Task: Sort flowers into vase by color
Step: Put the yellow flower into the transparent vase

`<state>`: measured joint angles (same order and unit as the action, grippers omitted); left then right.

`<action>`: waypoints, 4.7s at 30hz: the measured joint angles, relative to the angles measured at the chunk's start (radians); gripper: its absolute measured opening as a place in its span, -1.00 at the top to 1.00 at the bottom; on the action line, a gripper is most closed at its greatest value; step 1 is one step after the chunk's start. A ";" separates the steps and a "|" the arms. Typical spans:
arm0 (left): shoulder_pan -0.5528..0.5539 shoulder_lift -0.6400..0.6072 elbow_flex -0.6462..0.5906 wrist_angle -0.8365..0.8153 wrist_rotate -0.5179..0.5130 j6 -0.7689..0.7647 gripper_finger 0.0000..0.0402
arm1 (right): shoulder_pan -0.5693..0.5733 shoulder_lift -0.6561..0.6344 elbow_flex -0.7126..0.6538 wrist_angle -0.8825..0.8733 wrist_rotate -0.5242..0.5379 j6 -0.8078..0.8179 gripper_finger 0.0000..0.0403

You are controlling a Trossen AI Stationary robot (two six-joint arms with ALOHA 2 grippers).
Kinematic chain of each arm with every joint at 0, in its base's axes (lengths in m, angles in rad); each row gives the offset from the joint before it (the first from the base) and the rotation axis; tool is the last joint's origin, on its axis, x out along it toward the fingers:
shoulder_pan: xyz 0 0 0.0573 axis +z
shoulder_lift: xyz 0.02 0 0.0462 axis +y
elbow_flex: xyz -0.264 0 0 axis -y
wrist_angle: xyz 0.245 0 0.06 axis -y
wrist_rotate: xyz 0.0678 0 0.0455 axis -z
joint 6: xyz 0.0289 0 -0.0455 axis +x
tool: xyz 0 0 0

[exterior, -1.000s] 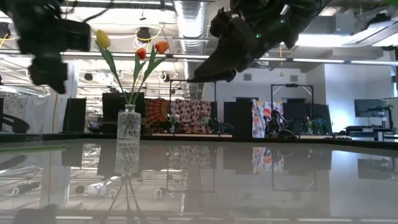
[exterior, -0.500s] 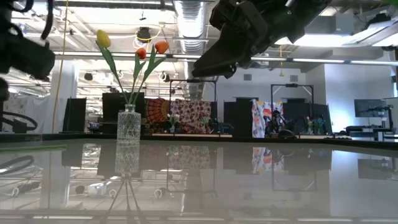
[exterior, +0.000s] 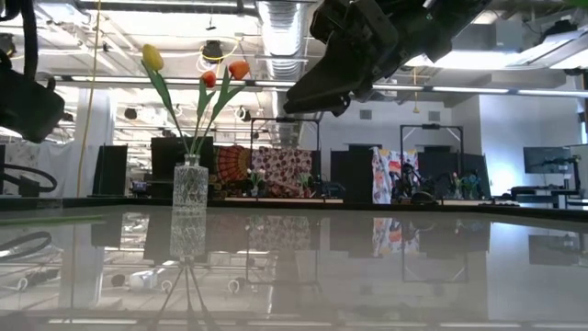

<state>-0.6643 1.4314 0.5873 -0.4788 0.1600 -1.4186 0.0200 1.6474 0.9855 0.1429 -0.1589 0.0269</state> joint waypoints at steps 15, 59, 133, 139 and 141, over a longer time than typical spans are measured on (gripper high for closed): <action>0.036 0.007 0.056 -0.118 -0.102 0.214 0.96 | 0.001 0.000 0.000 -0.001 0.003 0.047 0.04; 0.757 0.021 0.220 0.452 0.090 1.014 1.00 | 0.114 0.010 0.036 -0.064 0.510 -0.761 0.11; 0.558 -0.466 -0.258 1.429 -0.207 1.678 0.31 | 0.057 0.009 -0.011 0.682 0.113 -0.236 0.91; 0.558 -0.415 -0.199 1.428 -0.209 1.674 0.31 | 0.050 0.009 -0.011 0.681 0.134 -0.236 0.91; 0.558 -0.388 -0.180 1.425 -0.198 1.669 0.31 | 0.050 0.009 -0.011 0.681 0.134 -0.235 0.91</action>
<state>-0.1062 1.0437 0.4074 0.9458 -0.0383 0.2504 0.0696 1.6566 0.9745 0.8238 -0.0246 -0.2085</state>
